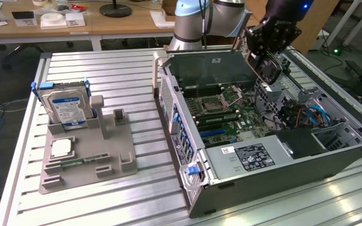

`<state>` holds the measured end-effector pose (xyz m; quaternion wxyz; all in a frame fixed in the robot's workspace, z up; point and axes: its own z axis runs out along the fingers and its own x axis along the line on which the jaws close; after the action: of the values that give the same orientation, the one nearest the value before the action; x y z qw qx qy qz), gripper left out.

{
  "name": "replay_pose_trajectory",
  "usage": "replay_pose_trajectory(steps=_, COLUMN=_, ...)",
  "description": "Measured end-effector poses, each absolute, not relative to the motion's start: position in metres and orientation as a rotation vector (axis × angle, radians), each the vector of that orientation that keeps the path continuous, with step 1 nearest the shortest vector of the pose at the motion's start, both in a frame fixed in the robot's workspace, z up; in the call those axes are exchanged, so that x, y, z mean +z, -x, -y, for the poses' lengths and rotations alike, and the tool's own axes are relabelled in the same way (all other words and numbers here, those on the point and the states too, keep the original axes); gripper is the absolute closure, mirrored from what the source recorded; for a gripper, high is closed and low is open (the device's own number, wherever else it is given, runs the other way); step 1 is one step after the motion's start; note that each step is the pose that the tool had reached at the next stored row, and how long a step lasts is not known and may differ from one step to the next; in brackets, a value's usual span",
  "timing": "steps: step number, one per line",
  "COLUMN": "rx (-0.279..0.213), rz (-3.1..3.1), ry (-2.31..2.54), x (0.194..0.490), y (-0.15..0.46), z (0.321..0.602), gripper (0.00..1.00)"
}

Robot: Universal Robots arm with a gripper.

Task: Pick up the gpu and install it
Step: 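Insert the gpu into the slot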

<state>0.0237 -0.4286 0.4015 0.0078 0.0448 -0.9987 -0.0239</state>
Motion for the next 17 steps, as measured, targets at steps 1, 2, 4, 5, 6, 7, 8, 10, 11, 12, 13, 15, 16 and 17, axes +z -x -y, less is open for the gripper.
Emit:
replay_pose_trajectory(steps=1, rx=-0.075, rz=3.12, ry=-0.167, x=0.4015, y=-0.0237, z=0.4285, gripper=0.72)
replay_pose_trajectory(steps=2, rx=-0.074, rz=3.118, ry=-0.192, x=0.4015, y=-0.0237, z=0.4285, gripper=0.72)
replay_pose_trajectory(steps=4, rx=-0.074, rz=3.115, ry=-0.238, x=0.4015, y=-0.0237, z=0.4286, gripper=0.72)
replay_pose_trajectory(steps=5, rx=-0.074, rz=3.112, ry=-0.261, x=0.4015, y=-0.0237, z=0.4286, gripper=0.72)
replay_pose_trajectory(steps=6, rx=-0.073, rz=3.11, ry=-0.286, x=0.4015, y=-0.0237, z=0.4285, gripper=0.72)
replay_pose_trajectory(steps=7, rx=-0.073, rz=3.107, ry=-0.312, x=0.4015, y=-0.0237, z=0.4286, gripper=0.72)
replay_pose_trajectory(steps=8, rx=-0.073, rz=3.104, ry=-0.336, x=0.4015, y=-0.0237, z=0.4286, gripper=0.72)
replay_pose_trajectory(steps=10, rx=-0.073, rz=3.097, ry=-0.389, x=0.4015, y=-0.0237, z=0.4285, gripper=0.72)
replay_pose_trajectory(steps=11, rx=-0.072, rz=3.094, ry=-0.413, x=0.4015, y=-0.0237, z=0.4285, gripper=0.72)
replay_pose_trajectory(steps=12, rx=-0.072, rz=3.09, ry=-0.436, x=0.4015, y=-0.0237, z=0.4285, gripper=0.72)
replay_pose_trajectory(steps=13, rx=-0.072, rz=3.086, ry=-0.46, x=0.4015, y=-0.0237, z=0.4285, gripper=0.72)
replay_pose_trajectory(steps=15, rx=-0.071, rz=3.078, ry=-0.51, x=0.4015, y=-0.0237, z=0.4285, gripper=0.72)
replay_pose_trajectory(steps=16, rx=-0.071, rz=3.073, ry=-0.534, x=0.4015, y=-0.0237, z=0.4286, gripper=0.72)
replay_pose_trajectory(steps=17, rx=-0.071, rz=3.069, ry=-0.557, x=0.4015, y=-0.0237, z=0.4285, gripper=0.72)
